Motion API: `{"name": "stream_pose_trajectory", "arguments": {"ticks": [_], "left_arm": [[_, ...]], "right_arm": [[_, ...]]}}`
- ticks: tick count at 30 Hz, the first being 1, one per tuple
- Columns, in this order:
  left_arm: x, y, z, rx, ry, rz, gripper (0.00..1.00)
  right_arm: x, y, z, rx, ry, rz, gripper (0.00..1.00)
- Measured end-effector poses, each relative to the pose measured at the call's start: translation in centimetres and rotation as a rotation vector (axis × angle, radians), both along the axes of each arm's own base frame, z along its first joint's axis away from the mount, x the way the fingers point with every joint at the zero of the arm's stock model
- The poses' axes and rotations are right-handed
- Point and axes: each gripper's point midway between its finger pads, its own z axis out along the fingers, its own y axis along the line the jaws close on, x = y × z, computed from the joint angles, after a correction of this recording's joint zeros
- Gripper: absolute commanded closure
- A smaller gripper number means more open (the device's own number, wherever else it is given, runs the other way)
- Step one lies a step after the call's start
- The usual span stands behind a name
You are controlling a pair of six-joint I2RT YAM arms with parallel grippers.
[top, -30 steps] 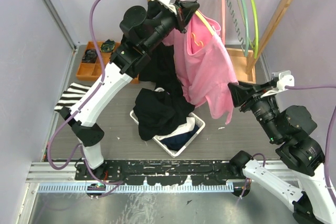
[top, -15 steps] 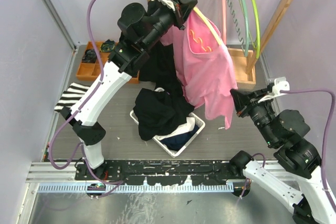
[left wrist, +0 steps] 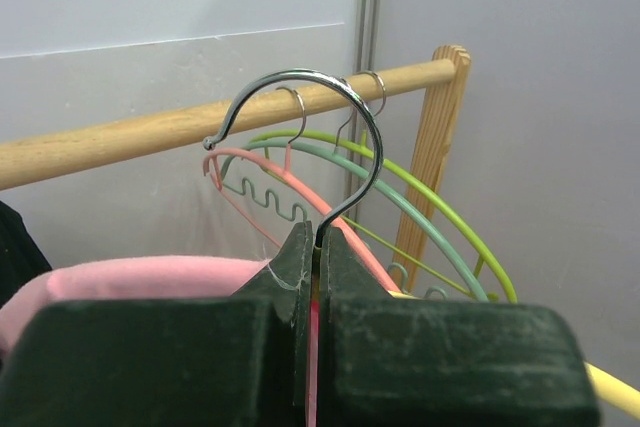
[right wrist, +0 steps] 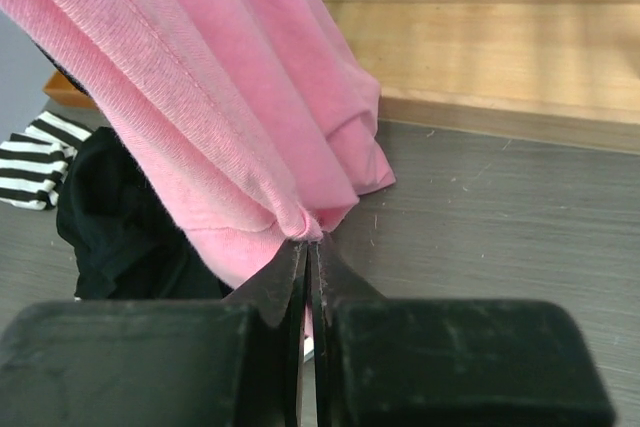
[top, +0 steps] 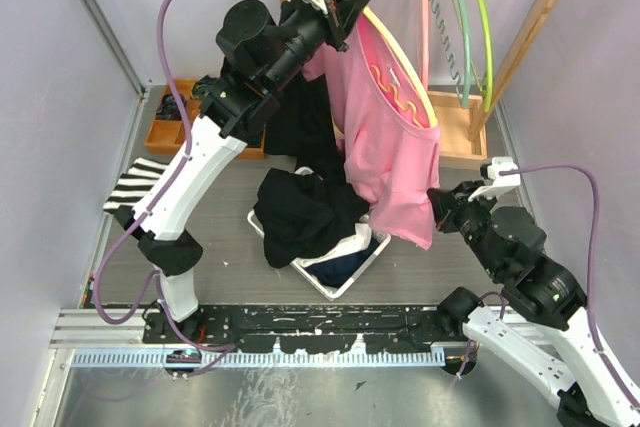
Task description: Remove the t-shirt from the hanger
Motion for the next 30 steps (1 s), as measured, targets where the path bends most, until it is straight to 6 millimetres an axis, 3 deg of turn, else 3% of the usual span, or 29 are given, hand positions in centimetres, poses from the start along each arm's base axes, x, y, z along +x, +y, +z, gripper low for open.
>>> {"name": "stream_pose_trajectory", "arguments": {"ticks": [1,4,8,20,30], "left_arm": [[0.0,0.0,-0.2,0.005,0.004,0.000,1.00],[0.1,-0.1,-0.5,0.014,0.013,-0.001,1.00],[0.1,-0.1,-0.6,0.014,0.019,-0.003,1.00],[-0.2,-0.7,-1.1,0.005,0.044,-0.040,1.00],[-0.3,-1.0,-1.4,0.007,0.059,-0.059,1.00]], "right_arm": [[0.1,0.1,-0.3,-0.002,0.007,0.000,0.97],[0.1,0.2,-1.3,-0.004,0.025,0.000,0.79],[-0.5,0.1,-0.7,0.014,-0.005,0.019,0.62],[-2.6,-0.4,5.2,0.078,-0.213,0.098,0.52],[-3.3,0.4,9.3,0.095,-0.329,0.171,0.52]]}}
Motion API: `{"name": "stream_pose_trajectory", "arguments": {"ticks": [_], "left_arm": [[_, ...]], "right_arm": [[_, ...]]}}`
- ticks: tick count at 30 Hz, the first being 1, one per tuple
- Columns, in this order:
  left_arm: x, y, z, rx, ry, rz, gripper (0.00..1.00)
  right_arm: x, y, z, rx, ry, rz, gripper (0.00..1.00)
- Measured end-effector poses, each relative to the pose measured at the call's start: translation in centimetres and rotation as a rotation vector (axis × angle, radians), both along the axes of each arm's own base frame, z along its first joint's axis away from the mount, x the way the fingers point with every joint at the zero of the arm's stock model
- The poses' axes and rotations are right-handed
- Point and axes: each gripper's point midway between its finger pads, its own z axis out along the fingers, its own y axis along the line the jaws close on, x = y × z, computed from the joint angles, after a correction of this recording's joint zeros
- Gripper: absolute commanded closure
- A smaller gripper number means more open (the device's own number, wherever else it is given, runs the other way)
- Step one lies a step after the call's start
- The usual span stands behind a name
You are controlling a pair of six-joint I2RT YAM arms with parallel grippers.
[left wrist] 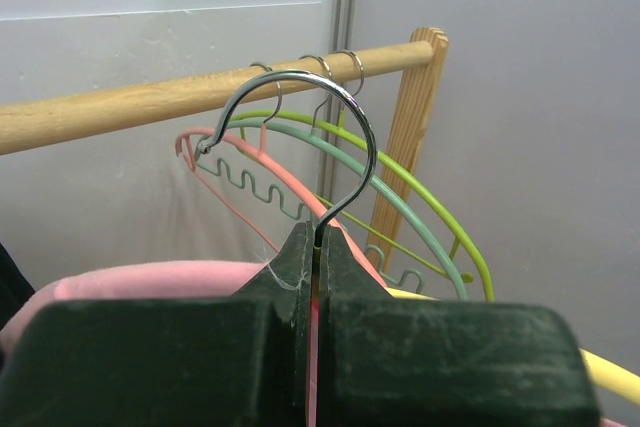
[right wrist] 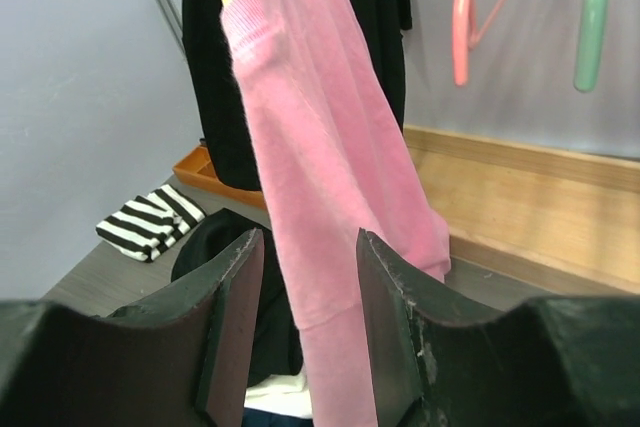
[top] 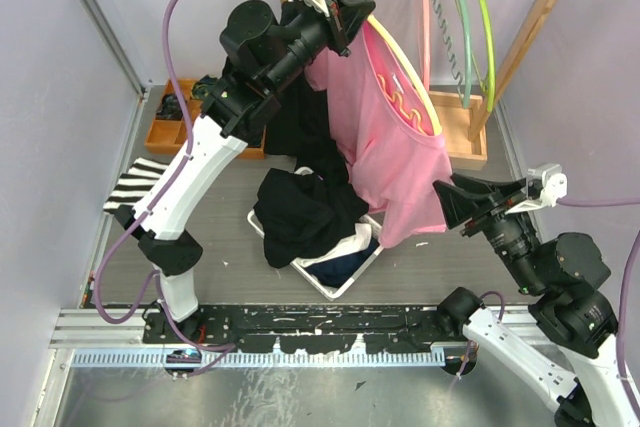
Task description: Remove the t-shirt from the hanger
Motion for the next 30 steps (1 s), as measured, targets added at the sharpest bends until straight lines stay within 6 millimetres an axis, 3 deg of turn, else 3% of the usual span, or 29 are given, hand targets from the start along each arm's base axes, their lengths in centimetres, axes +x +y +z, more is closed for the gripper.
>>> {"name": "stream_pose_trajectory", "arguments": {"ticks": [4,8,11,16,19,27,30], "left_arm": [[0.0,-0.1,-0.1,0.002,0.003,-0.004,1.00],[0.0,-0.1,-0.2,0.003,0.004,-0.004,1.00],[0.1,-0.2,-0.4,0.007,0.008,-0.004,1.00],[0.1,-0.2,-0.5,0.007,0.010,-0.004,1.00],[0.1,-0.2,-0.6,0.011,0.013,-0.004,1.00],[-0.2,-0.5,-0.7,-0.002,0.035,-0.019,1.00],[-0.5,-0.8,-1.0,0.002,0.050,-0.030,1.00]], "right_arm": [[0.6,0.8,0.7,-0.010,-0.015,0.014,0.53],[1.5,1.6,0.9,-0.033,-0.015,0.019,0.85],[2.0,1.9,0.9,-0.041,-0.014,0.018,0.99],[1.9,1.3,0.8,-0.024,-0.020,-0.007,0.99],[1.7,0.4,-0.2,-0.003,-0.008,-0.042,0.99],[1.4,-0.4,-7.0,0.033,0.119,-0.079,0.99],[1.1,-0.6,-7.9,0.045,0.144,-0.081,0.99]]}}
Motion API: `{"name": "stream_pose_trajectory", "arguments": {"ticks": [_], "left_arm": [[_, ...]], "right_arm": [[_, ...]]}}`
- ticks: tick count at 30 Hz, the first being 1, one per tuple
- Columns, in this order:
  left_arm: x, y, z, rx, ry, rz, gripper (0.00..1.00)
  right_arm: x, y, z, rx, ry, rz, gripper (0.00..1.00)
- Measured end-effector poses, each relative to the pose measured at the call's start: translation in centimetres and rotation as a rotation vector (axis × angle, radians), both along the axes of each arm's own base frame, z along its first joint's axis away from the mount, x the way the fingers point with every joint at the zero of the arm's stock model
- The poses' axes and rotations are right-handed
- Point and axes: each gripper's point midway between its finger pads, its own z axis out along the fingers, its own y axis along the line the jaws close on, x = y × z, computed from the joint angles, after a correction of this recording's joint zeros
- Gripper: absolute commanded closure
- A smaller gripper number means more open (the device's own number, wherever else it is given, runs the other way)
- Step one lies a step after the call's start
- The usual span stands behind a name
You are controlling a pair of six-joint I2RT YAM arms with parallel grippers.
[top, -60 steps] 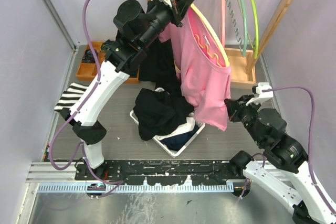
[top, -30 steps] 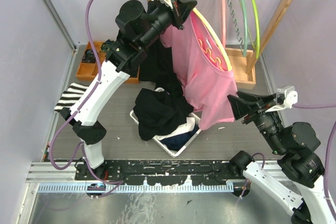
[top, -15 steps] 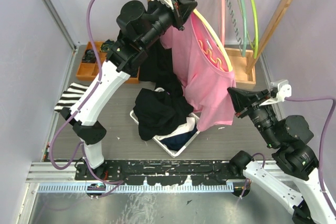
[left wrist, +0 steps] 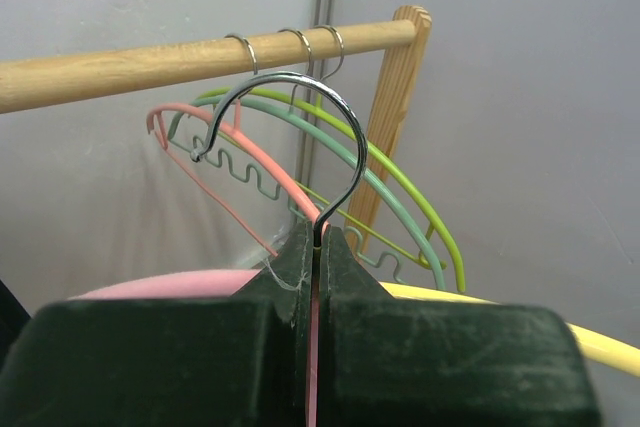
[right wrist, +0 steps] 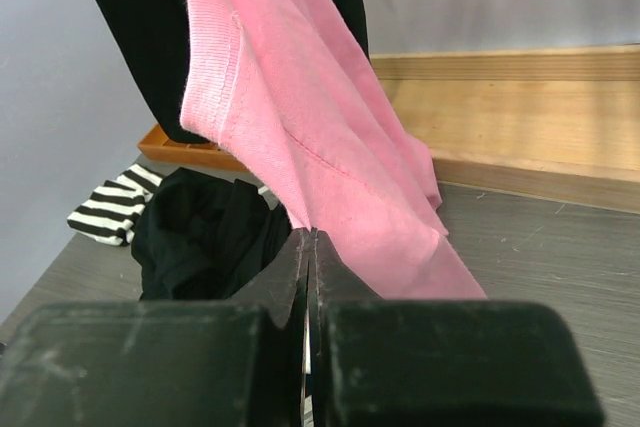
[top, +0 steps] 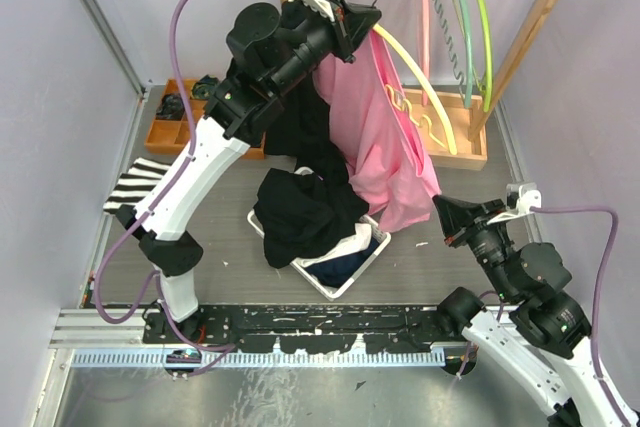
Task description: Remove the t-shirt from the hanger
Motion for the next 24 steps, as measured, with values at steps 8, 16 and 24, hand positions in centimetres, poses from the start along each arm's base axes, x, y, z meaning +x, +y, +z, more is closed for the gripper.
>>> {"name": "stream_pose_trajectory", "arguments": {"ticks": [8,16,24], "left_arm": [[-0.2,-0.4,-0.3,0.002,0.007,-0.012,1.00],[-1.5,-1.4,-2.7,0.073,-0.013,-0.035,1.00],[-3.6,-2.3,-5.6,0.153,-0.030,-0.074,1.00]], "right_arm": [[-0.4,-0.3,1.3,0.014,-0.009,-0.002,0.87],[-0.9,-1.0,4.1,0.009,-0.042,-0.012,0.57],[-2.6,-3.4,9.7,0.023,-0.141,-0.057,0.52]]}}
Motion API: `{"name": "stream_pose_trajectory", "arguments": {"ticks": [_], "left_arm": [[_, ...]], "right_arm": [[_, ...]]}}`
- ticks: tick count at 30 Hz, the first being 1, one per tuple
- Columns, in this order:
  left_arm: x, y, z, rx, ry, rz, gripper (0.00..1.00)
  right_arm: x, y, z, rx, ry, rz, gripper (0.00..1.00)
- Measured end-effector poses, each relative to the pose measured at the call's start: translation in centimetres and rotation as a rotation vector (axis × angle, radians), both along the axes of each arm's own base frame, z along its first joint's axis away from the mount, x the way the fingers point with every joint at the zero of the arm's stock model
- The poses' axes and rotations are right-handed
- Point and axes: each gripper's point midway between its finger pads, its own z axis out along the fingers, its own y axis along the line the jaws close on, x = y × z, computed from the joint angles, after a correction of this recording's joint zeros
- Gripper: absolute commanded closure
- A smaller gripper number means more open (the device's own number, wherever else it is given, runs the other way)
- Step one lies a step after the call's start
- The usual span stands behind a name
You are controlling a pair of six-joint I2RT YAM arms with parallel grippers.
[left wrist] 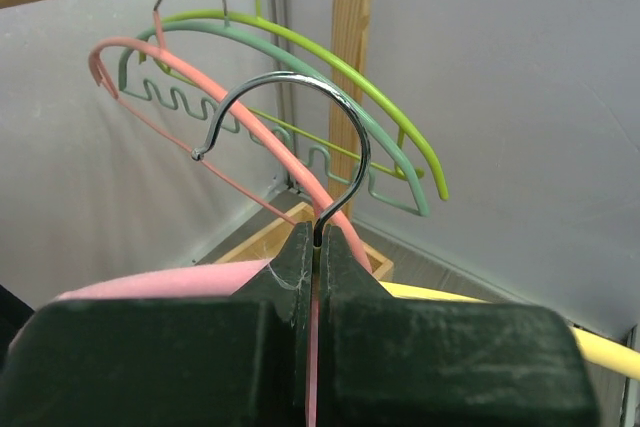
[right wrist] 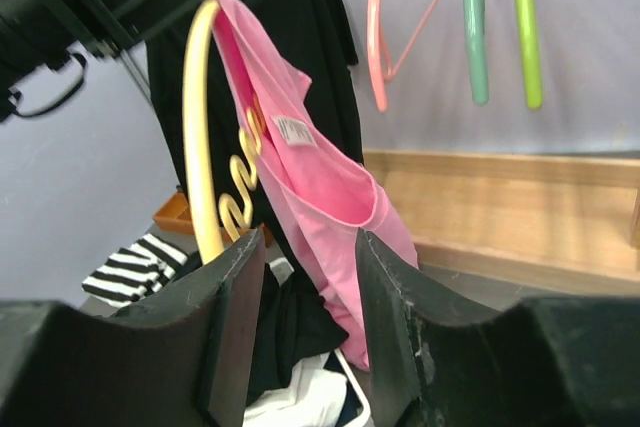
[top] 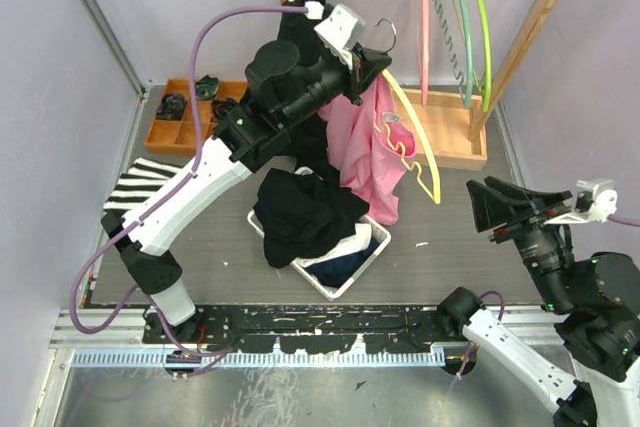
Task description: Remove the t-shirt from the hanger
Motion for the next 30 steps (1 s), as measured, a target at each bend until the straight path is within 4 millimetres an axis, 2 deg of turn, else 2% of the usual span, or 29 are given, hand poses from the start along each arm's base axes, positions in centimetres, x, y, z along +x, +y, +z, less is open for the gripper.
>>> {"name": "stream_pose_trajectory", "arguments": {"ticks": [5,8,17,20,30], "left_arm": [[-1.2,-1.2,-1.6,0.046,-0.015,-0.017,1.00],[-1.8,-1.9,-2.5,0.070,-0.014,-0.026,1.00],[-2.6,-2.7,-3.0,0.103,-0.029,-0.022,1.00],[-2.5,-2.9,-3.6,0.125,-0.035,-0.010,1.00],[-3.2,-4.4,-4.9,0.158,-0.033,-0.019,1.00]], "right_arm": [[-0.5,0.0,2.9,0.006,-0.048,0.017,0.49],[0.1,1.0,3.4,-0.013,-0.045,0.039,0.49],[4.3,5.4,0.6,-0.116,0.070,0.095,0.47],[4.6,6.3,0.4,-0.126,0.078,0.126,0.47],[4.5,6.7,0.6,-0.120,0.064,0.149,0.47]]}}
